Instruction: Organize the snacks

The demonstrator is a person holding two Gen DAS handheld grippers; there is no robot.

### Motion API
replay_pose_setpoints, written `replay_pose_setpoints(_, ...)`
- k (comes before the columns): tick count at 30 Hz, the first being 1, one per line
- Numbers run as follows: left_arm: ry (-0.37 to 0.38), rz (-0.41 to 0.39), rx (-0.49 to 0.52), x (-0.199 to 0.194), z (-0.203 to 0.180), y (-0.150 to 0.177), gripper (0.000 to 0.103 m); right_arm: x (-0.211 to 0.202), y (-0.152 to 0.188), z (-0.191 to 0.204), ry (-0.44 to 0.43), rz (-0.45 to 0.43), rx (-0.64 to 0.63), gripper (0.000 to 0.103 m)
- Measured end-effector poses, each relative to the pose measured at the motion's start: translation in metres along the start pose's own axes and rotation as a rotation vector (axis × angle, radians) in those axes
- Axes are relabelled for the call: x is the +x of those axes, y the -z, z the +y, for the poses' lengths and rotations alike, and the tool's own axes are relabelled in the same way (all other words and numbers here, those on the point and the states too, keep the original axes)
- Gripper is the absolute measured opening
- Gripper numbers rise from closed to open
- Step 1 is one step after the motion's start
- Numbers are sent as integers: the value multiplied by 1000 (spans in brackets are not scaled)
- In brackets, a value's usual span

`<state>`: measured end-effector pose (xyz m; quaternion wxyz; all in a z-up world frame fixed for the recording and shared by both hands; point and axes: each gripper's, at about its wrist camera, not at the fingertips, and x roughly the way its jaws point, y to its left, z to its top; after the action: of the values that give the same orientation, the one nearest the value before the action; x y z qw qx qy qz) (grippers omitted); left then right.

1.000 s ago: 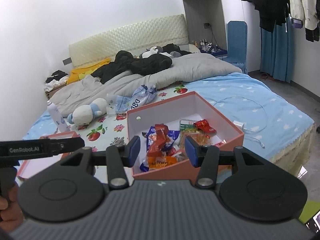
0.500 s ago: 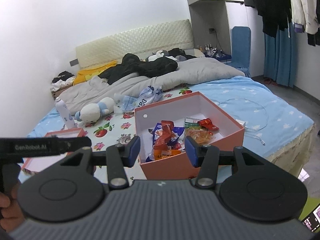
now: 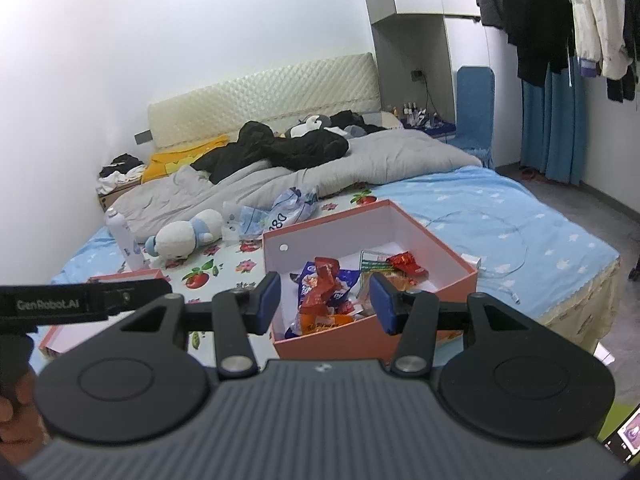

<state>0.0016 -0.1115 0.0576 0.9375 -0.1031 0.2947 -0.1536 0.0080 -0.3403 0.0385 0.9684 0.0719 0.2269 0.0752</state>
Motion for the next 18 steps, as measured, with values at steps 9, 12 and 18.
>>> replay_pose_setpoints(9,-20,-3,-6,-1,4,-5,88,1,-2,0,-5,9,3,52)
replay_pose_setpoints(12,-62,-23,-4,-2,9,-7,102,1,-1,-1,-7,0,3,72)
replay_pose_setpoints(18,-107,28,-24,14,24,-12,103,5,-3,-4,39,-19,-6,103)
